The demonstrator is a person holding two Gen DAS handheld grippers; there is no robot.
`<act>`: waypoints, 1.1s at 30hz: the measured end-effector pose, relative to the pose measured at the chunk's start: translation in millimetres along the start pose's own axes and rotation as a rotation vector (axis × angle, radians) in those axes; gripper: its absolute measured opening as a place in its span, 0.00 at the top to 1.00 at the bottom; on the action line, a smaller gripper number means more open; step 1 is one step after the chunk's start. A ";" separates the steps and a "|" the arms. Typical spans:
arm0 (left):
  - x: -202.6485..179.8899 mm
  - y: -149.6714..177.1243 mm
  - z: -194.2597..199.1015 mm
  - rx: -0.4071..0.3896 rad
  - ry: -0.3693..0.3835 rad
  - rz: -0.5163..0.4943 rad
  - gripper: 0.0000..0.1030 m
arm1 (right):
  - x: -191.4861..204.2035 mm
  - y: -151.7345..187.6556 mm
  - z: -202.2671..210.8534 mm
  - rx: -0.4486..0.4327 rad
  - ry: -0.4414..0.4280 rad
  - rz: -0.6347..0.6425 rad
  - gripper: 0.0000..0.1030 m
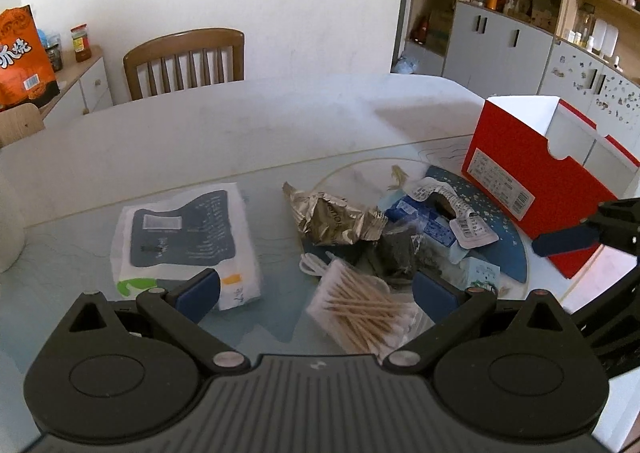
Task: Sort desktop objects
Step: 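Move the left gripper back toward the cotton swab bag, then grasp the cotton swab bag with left gripper while right gripper grasps the light-blue carton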
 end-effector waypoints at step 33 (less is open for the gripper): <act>-39.0 25.0 -37.3 0.102 -0.026 0.005 0.01 | -27.6 21.2 -29.1 0.090 0.076 -0.006 0.31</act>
Point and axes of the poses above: each gripper's, at about its wrist camera, not at the fingertips, and z roughly against the way its jaws point, x to its left, y to its underside, the point moved 2 cm from there along -z, roughly the way its jaws point, and after that the axes turned 10 degrees about -y, right-handed, at the moved point
